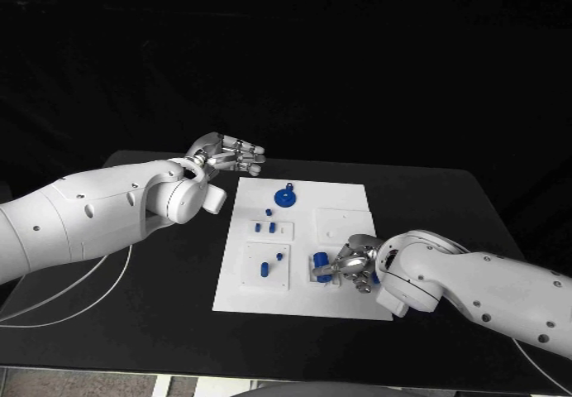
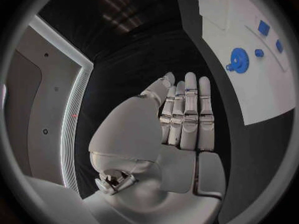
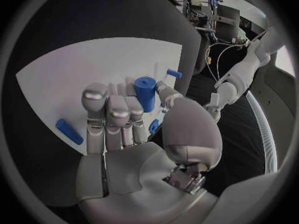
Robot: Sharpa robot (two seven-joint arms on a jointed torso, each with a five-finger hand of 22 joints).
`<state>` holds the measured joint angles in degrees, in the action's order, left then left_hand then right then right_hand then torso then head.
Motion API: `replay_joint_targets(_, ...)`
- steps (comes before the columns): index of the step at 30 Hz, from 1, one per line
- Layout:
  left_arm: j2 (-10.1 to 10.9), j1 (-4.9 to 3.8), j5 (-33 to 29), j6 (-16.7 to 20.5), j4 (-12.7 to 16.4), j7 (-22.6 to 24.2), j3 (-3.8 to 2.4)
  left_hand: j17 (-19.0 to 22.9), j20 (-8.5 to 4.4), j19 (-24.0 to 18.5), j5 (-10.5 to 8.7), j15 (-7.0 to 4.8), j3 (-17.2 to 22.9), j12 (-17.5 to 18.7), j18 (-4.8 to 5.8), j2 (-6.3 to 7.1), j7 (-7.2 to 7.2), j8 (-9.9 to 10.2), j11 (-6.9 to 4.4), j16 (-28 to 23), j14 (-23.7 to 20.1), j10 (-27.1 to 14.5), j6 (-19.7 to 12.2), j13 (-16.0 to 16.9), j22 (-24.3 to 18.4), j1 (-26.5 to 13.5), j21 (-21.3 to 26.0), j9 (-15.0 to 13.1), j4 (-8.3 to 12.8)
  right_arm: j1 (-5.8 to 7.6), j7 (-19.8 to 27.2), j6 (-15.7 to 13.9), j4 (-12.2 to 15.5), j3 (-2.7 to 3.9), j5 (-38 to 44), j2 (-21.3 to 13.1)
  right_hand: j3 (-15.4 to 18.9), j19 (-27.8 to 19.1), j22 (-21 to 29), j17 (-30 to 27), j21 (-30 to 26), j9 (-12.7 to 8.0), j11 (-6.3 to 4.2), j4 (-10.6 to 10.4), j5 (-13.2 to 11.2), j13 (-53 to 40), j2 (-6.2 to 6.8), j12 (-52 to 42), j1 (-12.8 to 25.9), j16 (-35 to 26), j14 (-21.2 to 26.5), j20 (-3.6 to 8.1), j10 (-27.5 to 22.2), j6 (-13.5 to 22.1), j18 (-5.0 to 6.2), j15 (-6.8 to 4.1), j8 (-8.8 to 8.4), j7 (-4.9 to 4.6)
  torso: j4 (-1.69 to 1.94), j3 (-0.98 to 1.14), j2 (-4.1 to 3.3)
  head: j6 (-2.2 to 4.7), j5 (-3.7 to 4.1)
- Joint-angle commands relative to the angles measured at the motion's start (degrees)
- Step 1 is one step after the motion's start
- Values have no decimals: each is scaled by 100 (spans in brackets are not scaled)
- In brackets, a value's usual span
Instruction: Assemble the parts on the task board
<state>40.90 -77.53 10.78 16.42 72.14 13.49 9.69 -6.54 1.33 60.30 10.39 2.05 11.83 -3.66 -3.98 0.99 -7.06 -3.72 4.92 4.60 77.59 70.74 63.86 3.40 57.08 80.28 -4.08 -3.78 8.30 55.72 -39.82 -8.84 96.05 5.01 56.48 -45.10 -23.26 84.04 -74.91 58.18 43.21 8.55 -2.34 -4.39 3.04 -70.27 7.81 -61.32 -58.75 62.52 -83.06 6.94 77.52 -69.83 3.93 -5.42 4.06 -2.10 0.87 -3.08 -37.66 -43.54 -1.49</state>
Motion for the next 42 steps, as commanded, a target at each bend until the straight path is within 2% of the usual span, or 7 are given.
replay_joint_targets(1, -17, -4, -30, -74, 15, 29, -4, -7, -11, 34, 21, 34, -8, 17, 39, 21, -7, 7, 1, -30, 2, -44, -27, -7, -3, -56, 7, 8, -27, -32, -108, 228, -44, -49, 103, 30, 6, 310, -427, -4, -31, -25, -15, -88, -19, 10, 93, 44, -7, -45, 11, 26, -42, -14, -33, -45, -39, -30, 3, -2, 1, -13, 1)
replay_joint_targets(6, -21, -5, -30, -75, 14, 26, -4, -7, -9, 35, 21, 35, -7, 17, 39, 21, -6, 7, 1, -30, 1, -46, -30, -7, -12, -67, 9, 8, -38, -31, -129, 254, -76, -67, 182, 40, 113, 305, -416, -20, -77, -45, -3, -243, -29, 37, 286, 99, 137, -77, 23, 36, -79, 28, -29, -50, -42, -51, -3, 0, -2, -2, -5)
replay_joint_targets(15, -29, -5, -30, -85, 14, 17, -4, -7, -8, 36, 22, 36, -6, 18, 39, 16, -6, 7, 2, -30, 1, -49, -31, -7, -15, -74, 10, 8, -46, -31, -123, 220, -96, -77, 246, 49, 1136, 312, -419, 0, -90, -68, 14, -1034, -28, 65, 477, 180, -168, -133, 16, 29, -127, 148, -27, -39, -35, -72, -4, 0, -2, -14, -16)
replay_joint_targets(19, -30, -5, -30, -88, 13, 14, -4, -7, -8, 36, 22, 36, -6, 18, 39, 16, -6, 7, 2, -30, 1, -49, -31, -7, -15, -74, 10, 8, -46, -31, -105, 191, -90, -79, 251, 47, 1330, 311, -421, 11, -98, -69, 18, -1152, -24, 66, 492, 192, -239, -146, 13, 27, -134, 168, -24, -37, -34, -77, -3, 1, -1, -16, -16)
replay_joint_targets(31, -31, -5, -30, -95, 13, 5, -4, -7, -8, 36, 22, 36, -6, 18, 39, 16, -6, 7, 2, -30, 1, -49, -31, -7, -15, -74, 10, 8, -46, -31, -16, 52, -54, -80, 332, 14, 1247, 314, -433, 46, -82, -58, 13, -1151, -24, 51, 439, 179, -301, -153, 3, 28, -112, 138, -24, -39, -34, -70, -1, 2, -1, -6, -27)
replay_joint_targets(37, -21, -5, -30, -103, 17, -3, -4, -7, -8, 36, 22, 36, -6, 18, 39, 16, -6, 7, 2, -30, 1, -49, -31, -7, -15, -74, 10, 8, -46, -32, 252, -245, 3, -81, 460, -58, 1114, 320, -443, 56, -43, -47, 7, -1084, -21, 35, 411, 148, -347, -153, -4, 30, -83, 107, -23, -43, -34, -63, 0, 3, -3, 11, -24)
replay_joint_targets(42, -11, -5, -30, -103, 17, -5, -4, -7, -8, 36, 22, 36, -6, 18, 39, 16, -6, 7, 2, -30, 1, -49, -31, -7, -15, -74, 10, 8, -46, -32, 863, -634, 97, -80, 668, -161, 1048, 323, -460, 67, 25, -53, 15, -828, -19, 15, 371, 117, -560, -144, -8, 31, -71, 152, -7, -41, -44, -83, -3, 4, -4, 25, -26)
